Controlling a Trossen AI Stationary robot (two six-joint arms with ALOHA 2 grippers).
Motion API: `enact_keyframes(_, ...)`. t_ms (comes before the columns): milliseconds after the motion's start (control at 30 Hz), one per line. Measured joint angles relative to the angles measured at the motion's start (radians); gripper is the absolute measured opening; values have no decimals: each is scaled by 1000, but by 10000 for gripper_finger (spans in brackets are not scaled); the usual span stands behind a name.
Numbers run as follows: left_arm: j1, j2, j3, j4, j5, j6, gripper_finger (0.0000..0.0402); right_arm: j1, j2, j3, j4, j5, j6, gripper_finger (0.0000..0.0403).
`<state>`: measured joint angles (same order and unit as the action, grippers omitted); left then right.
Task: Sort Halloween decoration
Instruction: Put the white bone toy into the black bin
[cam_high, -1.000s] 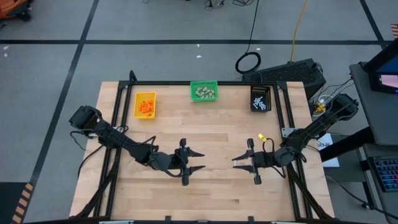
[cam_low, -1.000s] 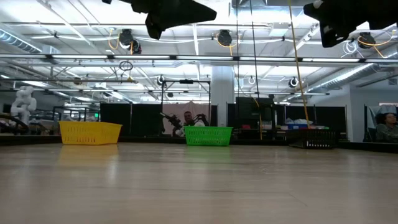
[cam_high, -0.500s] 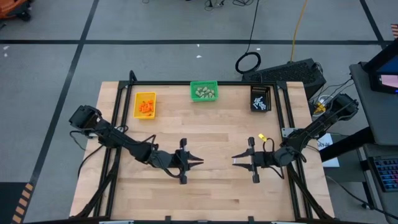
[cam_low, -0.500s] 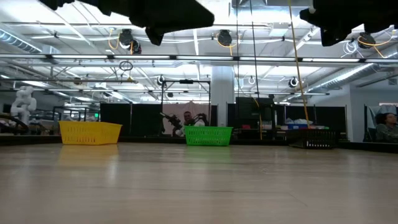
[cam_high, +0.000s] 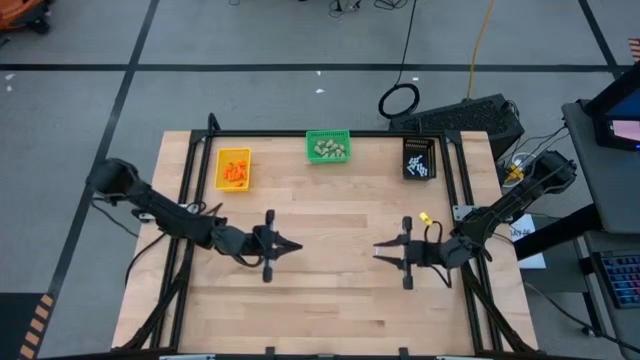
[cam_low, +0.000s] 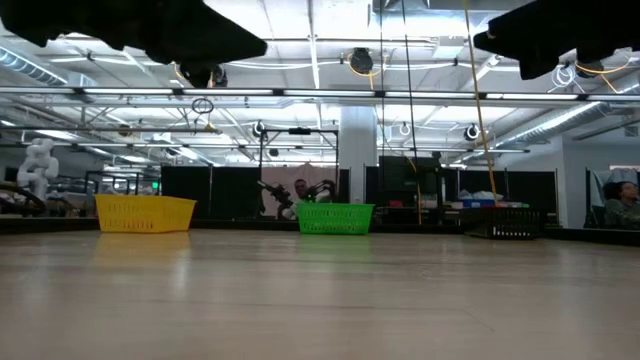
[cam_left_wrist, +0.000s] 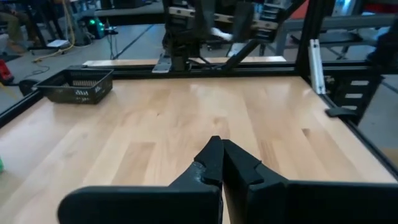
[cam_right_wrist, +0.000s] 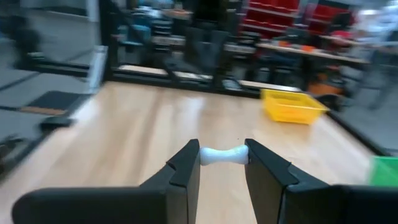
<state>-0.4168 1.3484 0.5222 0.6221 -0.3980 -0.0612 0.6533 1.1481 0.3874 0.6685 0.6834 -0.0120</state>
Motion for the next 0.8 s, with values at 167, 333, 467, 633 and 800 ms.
enact_keyframes(167,0,-40,-32,-3,21,16,3,-21,-5,0,-10,158,-13,87)
enact_keyframes(333,0,-40,-32,8,20,23,3,-102,-55,19,-67,286,-17,87)
enact_keyframes(467,0,-40,-31,8,20,17,3,-193,-129,124,-298,285,31,87)
enact_keyframes(633,-7,-40,-31,13,19,14,3,-302,-183,328,-722,265,134,87)
enact_keyframes(800,-22,-40,-31,13,22,-10,3,-429,-190,513,-1093,252,200,87)
